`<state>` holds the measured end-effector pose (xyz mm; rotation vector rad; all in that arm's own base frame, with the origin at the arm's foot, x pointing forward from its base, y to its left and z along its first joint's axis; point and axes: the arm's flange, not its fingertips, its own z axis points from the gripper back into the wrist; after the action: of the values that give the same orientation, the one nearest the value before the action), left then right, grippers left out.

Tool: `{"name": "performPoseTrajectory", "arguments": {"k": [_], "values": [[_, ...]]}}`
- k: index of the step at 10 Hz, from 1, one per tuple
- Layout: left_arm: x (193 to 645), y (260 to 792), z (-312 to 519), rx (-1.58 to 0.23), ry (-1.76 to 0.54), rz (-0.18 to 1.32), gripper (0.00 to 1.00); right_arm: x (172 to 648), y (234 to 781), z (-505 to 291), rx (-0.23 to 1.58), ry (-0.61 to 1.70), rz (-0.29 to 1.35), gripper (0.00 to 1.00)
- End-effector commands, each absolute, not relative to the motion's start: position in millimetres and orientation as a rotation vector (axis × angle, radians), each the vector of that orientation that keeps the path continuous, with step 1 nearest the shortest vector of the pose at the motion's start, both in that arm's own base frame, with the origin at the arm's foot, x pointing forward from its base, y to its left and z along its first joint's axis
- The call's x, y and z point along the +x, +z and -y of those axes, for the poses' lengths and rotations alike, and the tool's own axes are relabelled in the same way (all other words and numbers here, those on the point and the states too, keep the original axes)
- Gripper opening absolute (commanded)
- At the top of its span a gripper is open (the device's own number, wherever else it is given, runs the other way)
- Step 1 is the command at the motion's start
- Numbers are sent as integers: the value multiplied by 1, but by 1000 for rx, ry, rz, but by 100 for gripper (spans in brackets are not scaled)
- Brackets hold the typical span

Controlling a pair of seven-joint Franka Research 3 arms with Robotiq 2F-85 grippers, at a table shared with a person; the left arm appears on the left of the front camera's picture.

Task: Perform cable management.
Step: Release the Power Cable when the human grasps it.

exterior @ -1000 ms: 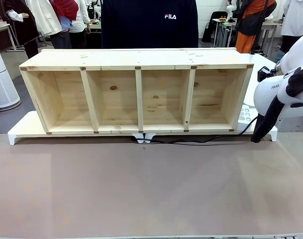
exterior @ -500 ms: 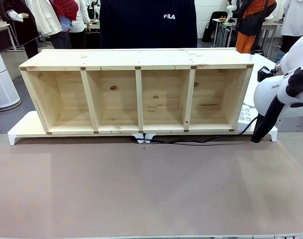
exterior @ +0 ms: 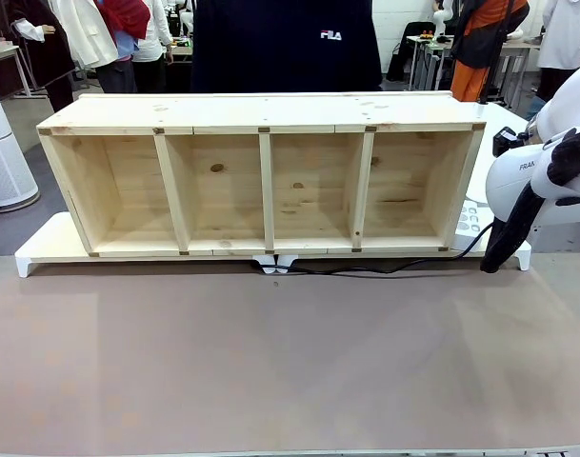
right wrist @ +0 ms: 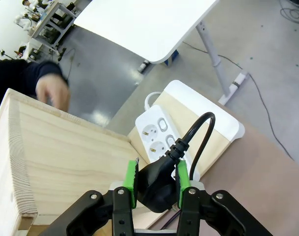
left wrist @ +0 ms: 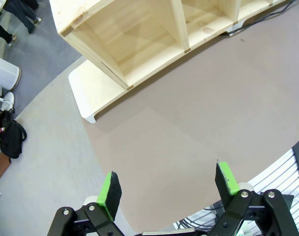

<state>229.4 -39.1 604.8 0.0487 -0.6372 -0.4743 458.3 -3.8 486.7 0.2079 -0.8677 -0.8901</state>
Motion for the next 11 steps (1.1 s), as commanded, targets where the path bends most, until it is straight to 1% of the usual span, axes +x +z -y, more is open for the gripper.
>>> {"name": "performPoseTrajectory", "arguments": {"k": [1,11], "values": [[231,606,40,43,-474,648,100,459,488,5,206,-895,865,39],[231,606,40,43,-474,648,100,459,488,5,206,-895,865,39]]}}
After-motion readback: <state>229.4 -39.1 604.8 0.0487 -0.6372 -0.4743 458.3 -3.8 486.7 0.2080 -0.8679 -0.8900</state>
